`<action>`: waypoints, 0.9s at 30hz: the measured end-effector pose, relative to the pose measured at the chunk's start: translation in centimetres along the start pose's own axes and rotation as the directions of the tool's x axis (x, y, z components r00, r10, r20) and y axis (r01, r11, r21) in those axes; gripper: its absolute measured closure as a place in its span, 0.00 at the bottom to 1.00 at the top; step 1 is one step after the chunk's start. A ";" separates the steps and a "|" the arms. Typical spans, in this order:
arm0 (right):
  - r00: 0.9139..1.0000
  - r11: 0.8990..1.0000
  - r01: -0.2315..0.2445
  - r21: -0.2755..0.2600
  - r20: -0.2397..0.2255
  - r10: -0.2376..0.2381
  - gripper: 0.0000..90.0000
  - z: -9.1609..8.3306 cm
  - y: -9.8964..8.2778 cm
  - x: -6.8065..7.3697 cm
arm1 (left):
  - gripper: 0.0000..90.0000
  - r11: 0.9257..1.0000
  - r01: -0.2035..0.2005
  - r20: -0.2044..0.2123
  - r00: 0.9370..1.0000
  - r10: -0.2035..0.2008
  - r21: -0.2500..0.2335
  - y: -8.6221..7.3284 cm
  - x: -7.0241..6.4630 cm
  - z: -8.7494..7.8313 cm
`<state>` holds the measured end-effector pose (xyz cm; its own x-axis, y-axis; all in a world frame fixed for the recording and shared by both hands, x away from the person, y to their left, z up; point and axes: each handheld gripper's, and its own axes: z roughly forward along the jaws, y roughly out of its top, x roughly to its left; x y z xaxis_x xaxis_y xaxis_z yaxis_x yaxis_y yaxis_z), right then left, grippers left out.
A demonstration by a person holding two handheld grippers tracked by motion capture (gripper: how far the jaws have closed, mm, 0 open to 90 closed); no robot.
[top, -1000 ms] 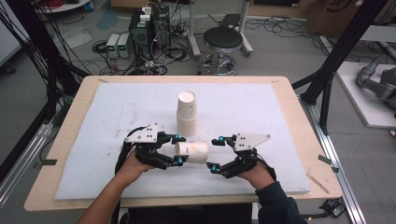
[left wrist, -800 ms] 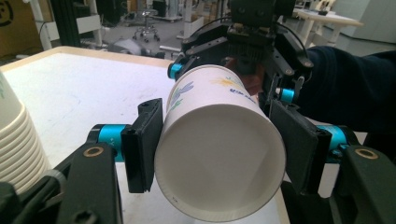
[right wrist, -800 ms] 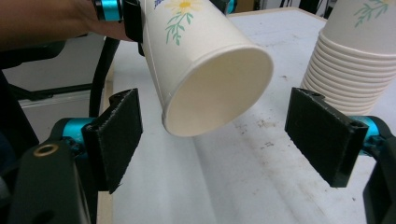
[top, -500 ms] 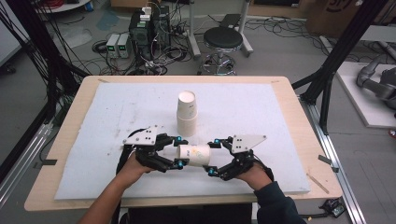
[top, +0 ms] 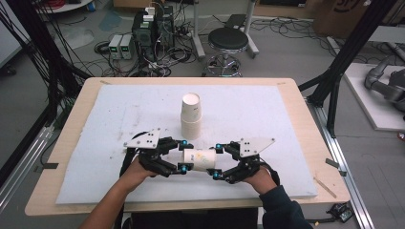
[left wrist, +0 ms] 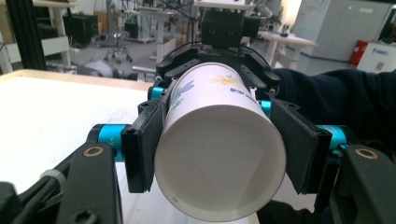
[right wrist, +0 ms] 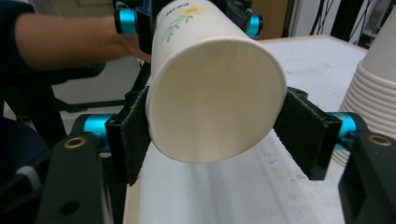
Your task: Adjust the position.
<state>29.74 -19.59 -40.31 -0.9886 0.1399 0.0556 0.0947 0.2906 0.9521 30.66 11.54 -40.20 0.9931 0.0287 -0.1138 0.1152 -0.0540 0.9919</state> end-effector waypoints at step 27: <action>0.999 0.978 -0.017 0.207 0.030 0.011 0.41 0.3 1.6 -0.5 | 0.17 0.915 -0.029 -0.143 0.985 0.094 0.403 2.1 -0.6 0.2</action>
<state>30.38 -18.88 -38.94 -0.9835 0.1713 0.0577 0.1341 0.4780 0.8680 30.28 11.23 -38.07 0.9861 0.1658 -0.0105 0.0855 -0.4524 0.8877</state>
